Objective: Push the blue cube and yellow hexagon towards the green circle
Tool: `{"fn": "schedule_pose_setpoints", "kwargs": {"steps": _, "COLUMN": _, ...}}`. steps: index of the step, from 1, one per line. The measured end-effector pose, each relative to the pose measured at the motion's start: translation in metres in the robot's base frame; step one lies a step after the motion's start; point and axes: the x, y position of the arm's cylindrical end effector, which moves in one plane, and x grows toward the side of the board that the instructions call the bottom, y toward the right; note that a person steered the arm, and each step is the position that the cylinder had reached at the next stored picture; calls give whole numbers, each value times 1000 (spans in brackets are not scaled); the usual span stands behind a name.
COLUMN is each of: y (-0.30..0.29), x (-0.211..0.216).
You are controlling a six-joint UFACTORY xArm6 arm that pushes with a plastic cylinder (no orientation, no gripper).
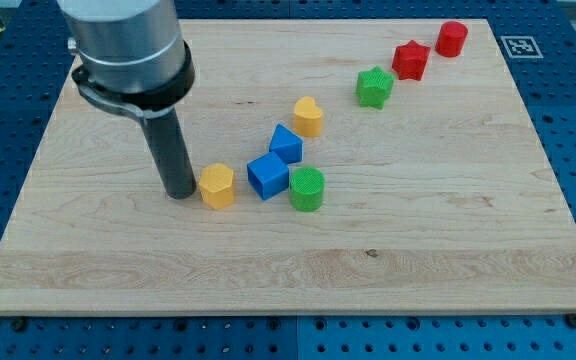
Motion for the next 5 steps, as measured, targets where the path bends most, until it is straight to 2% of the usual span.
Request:
{"fn": "schedule_pose_setpoints", "kwargs": {"steps": 1, "y": 20, "x": 1}}
{"fn": "schedule_pose_setpoints", "kwargs": {"steps": 3, "y": 5, "x": 1}}
{"fn": "schedule_pose_setpoints", "kwargs": {"steps": 4, "y": 1, "x": 20}}
{"fn": "schedule_pose_setpoints", "kwargs": {"steps": 5, "y": 10, "x": 56}}
